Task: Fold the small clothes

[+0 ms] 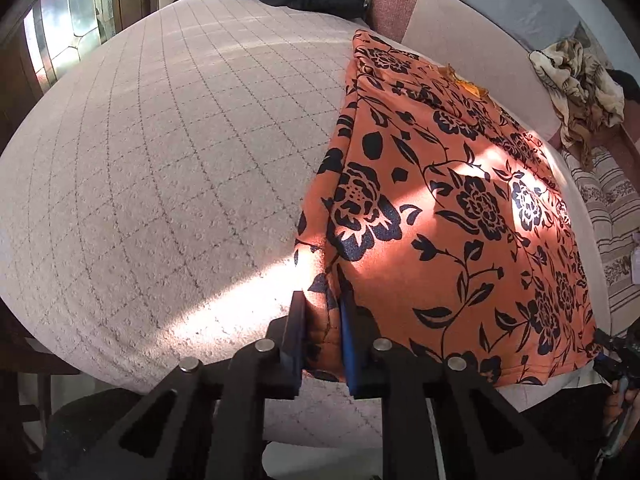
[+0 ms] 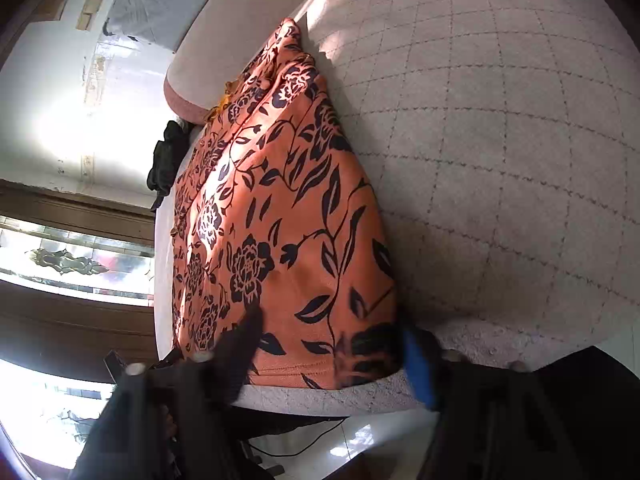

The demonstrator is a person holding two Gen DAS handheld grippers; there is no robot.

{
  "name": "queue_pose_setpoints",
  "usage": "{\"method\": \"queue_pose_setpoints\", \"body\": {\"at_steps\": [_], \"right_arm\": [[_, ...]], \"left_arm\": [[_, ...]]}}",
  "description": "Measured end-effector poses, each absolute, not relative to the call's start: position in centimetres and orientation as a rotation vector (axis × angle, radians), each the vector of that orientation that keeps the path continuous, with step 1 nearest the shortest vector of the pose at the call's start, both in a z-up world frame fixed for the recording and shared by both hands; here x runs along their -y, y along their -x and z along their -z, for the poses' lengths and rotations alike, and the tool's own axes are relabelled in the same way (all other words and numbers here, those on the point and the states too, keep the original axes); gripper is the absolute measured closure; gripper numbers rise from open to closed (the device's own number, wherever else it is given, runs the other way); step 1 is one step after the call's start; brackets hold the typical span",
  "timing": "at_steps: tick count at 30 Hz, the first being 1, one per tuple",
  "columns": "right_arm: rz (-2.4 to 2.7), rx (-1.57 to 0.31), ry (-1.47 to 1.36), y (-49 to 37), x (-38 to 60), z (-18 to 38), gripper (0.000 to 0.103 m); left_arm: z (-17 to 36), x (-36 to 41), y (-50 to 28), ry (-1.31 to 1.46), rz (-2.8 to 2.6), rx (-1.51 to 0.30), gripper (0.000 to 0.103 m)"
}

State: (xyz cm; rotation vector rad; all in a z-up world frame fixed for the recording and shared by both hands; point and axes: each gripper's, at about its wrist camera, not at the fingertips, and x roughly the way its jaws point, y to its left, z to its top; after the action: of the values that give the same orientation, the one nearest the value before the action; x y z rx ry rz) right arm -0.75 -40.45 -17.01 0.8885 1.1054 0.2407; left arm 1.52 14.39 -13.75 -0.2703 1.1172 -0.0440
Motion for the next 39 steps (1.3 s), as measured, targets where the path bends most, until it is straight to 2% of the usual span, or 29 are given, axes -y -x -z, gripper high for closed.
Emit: {"method": "queue_pose_setpoints", "body": {"at_steps": [1,4,6,7,8,10,11,12,13,14,15,16,21,25,27,28,30,31,32,33,34,37,38,39], "right_arm": [[-0.232,-1.123,-0.872,0.6,40.2,17.2,0.071],[-0.199,-1.138,-0.832,0.4,39.7,17.2,0.068],[-0.197,-1.123,-0.802,0.5,39.4,16.6,0.042],[-0.195,-1.106,-0.798,0.7,39.4,16.3,0.017],[-0.186,-1.09,-0.788,0.9,39.4,16.0,0.013],[-0.164,-1.096,-0.776,0.9,39.6,16.2,0.013],[-0.157,-1.106,-0.796,0.9,39.9,16.6,0.014],[-0.157,-1.106,-0.817,0.8,40.1,16.8,0.014],[-0.157,-1.104,-0.821,0.8,40.2,16.8,0.017],[-0.16,-1.103,-0.819,0.8,40.2,16.7,0.038],[-0.177,-1.104,-0.81,0.8,40.1,16.5,0.057],[-0.186,-1.12,-0.798,0.7,40.0,16.5,0.095],[-0.153,-1.046,-0.76,1.0,40.8,13.8,0.096],[-0.123,-1.065,-0.77,0.6,41.5,14.4,0.095],[-0.098,-1.121,-0.818,0.5,41.6,16.3,0.092],[-0.094,-1.138,-0.839,0.5,41.6,16.9,0.092],[-0.082,-1.13,-0.848,0.8,41.5,17.1,0.085],[-0.081,-1.117,-0.841,0.8,41.5,16.8,0.061],[-0.082,-1.102,-0.841,0.9,41.6,16.5,0.021],[-0.085,-1.071,-0.85,1.0,41.7,16.0,0.012],[-0.084,-1.051,-0.845,1.0,41.8,15.7,0.011],[-0.088,-1.092,-0.833,0.2,41.6,16.4,0.013],[-0.084,-1.099,-0.83,0.2,41.5,16.6,0.016],[-0.077,-1.099,-0.809,0.2,41.4,16.5,0.021]], "left_arm": [[13.6,-14.4,-1.5,0.266,0.044,-1.118,0.089],[12.7,-14.2,-1.0,0.274,0.063,-1.097,0.089],[12.2,-14.4,-0.6,0.302,0.067,-1.069,0.074],[12.2,-14.4,-0.6,0.315,0.069,-1.068,0.048],[12.5,-14.5,-0.7,0.316,0.06,-1.07,0.033],[13.3,-14.3,-1.1,0.296,0.026,-1.089,0.034],[13.9,-14.2,-1.4,0.286,0.022,-1.117,0.039],[13.9,-14.0,-1.4,0.252,-0.001,-1.114,0.05],[13.8,-13.7,-1.4,0.22,-0.001,-1.114,0.086],[13.7,-13.6,-1.6,0.235,0.045,-1.121,0.094],[13.4,-13.7,-1.6,0.254,0.06,-1.112,0.095],[12.7,-13.6,-1.4,0.245,0.06,-1.089,0.095],[8.4,-14.5,-1.0,0.318,0.093,-0.972,0.095],[11.7,-14.4,-2.1,0.29,0.053,-1.089,0.094],[14.0,-14.5,-2.2,0.306,0.024,-1.158,0.091],[13.9,-14.6,-2.0,0.315,0.022,-1.129,0.09],[13.5,-14.6,-1.8,0.327,0.025,-1.115,0.081],[13.3,-14.6,-1.9,0.332,0.03,-1.11,0.069],[13.2,-14.6,-1.9,0.336,0.03,-1.098,0.059],[13.1,-14.7,-1.9,0.336,0.024,-1.084,0.056],[13.2,-14.8,-2.0,0.337,0.013,-1.079,0.05],[13.7,-14.5,-2.3,0.313,-0.003,-1.086,0.05],[13.6,-14.2,-2.3,0.284,-0.001,-1.088,0.057],[13.5,-14.1,-2.3,0.271,0.007,-1.086,0.076]]}}
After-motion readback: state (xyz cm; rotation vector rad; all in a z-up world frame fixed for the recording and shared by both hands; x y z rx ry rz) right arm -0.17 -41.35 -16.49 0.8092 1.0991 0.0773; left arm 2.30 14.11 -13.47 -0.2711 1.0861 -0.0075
